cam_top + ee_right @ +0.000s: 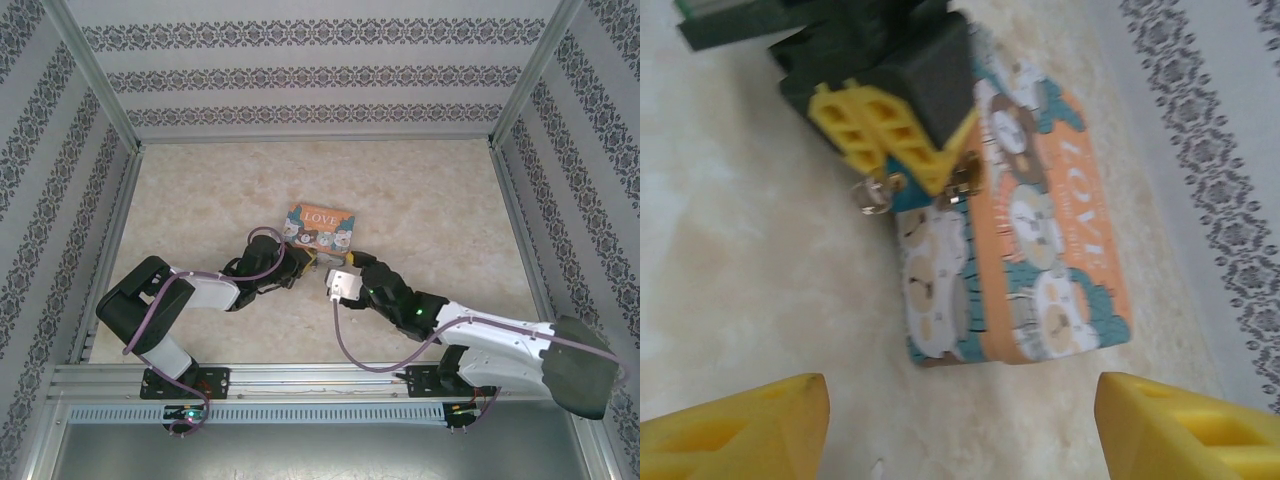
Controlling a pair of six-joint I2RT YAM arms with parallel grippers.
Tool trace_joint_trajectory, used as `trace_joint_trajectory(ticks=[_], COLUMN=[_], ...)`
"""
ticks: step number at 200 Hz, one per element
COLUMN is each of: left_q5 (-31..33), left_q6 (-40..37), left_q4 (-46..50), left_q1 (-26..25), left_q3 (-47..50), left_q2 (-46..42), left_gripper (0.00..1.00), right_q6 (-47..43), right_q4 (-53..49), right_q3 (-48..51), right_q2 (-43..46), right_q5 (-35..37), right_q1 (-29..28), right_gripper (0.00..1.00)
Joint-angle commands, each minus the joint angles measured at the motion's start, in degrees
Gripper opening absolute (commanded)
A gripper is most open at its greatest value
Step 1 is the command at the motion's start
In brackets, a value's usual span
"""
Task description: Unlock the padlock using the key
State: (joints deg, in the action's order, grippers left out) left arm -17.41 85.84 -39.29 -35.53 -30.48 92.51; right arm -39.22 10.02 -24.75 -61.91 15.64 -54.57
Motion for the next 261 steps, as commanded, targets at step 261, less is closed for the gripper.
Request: trace_joint_trajectory(ticks=[261], left_q5=[0.71], left_q6=[0.94], left_q4=[-0.96], left_q1=[-1.74], left_q3=[-1.94], left_q2=[-1.37], left_gripper=[0.00], right_q6=[3.44], right_q4=[21.53], right_q3=[-6.22], right_q2=[-24.74], right_q5=[-2.02], right_q1=[-0.01], right_gripper=[0.31])
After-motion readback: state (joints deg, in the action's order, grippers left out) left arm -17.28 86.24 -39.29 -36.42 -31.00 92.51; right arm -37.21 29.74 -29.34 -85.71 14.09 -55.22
